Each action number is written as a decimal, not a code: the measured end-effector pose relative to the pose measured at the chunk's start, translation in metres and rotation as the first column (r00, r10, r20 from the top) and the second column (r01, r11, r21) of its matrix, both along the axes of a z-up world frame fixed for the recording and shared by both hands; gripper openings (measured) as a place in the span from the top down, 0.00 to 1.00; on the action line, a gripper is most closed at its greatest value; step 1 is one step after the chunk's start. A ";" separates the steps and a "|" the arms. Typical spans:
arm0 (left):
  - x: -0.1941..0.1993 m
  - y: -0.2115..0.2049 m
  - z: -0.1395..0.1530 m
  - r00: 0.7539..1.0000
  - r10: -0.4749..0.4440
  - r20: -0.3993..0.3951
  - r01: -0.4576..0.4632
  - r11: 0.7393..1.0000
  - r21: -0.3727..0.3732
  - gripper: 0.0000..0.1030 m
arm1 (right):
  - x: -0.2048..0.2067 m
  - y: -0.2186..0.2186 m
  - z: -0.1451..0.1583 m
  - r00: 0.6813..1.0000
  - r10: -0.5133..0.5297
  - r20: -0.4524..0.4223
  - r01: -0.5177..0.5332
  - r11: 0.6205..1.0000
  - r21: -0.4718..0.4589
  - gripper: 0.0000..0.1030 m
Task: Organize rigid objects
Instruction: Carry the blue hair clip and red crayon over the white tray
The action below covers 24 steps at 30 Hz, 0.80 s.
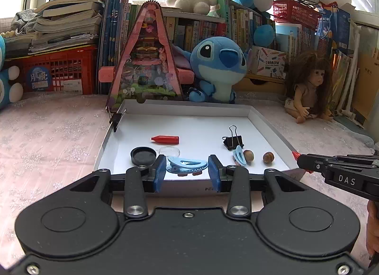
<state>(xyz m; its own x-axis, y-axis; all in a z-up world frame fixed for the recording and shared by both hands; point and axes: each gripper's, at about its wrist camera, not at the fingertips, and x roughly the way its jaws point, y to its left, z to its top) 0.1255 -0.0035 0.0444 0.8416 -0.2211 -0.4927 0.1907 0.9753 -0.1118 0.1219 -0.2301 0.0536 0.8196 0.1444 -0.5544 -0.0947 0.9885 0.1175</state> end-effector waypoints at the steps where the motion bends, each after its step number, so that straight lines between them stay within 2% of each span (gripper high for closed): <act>1: 0.006 -0.003 0.000 1.000 -0.001 0.001 0.001 1.000 0.004 0.65 | 0.005 0.000 0.000 1.000 -0.003 -0.003 0.003 1.000 0.010 0.87; 6: 0.038 -0.016 -0.006 1.000 0.005 -0.022 -0.005 1.000 -0.012 0.65 | 0.037 0.001 -0.001 1.000 -0.012 -0.027 0.013 0.998 0.069 0.87; 12: 0.069 -0.028 -0.021 0.998 0.030 -0.059 -0.030 1.000 0.007 0.65 | 0.066 0.006 -0.011 0.997 -0.014 -0.080 0.024 0.991 0.130 0.87; 18: 0.083 -0.037 -0.033 0.997 0.029 -0.068 -0.027 0.999 0.034 0.65 | 0.080 0.010 -0.026 0.993 -0.025 -0.117 0.041 0.989 0.139 0.87; 24: 0.086 -0.041 -0.039 0.996 0.030 -0.083 -0.027 0.999 0.045 0.65 | 0.085 0.011 -0.029 0.992 -0.028 -0.123 0.043 0.992 0.122 0.87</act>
<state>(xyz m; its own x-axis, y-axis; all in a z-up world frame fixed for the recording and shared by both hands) 0.2118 -0.0442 0.0055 0.8028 -0.1739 -0.5704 0.1544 0.9845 -0.0829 0.2071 -0.2191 0.0242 0.7535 0.1903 -0.6293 -0.0370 0.9680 0.2483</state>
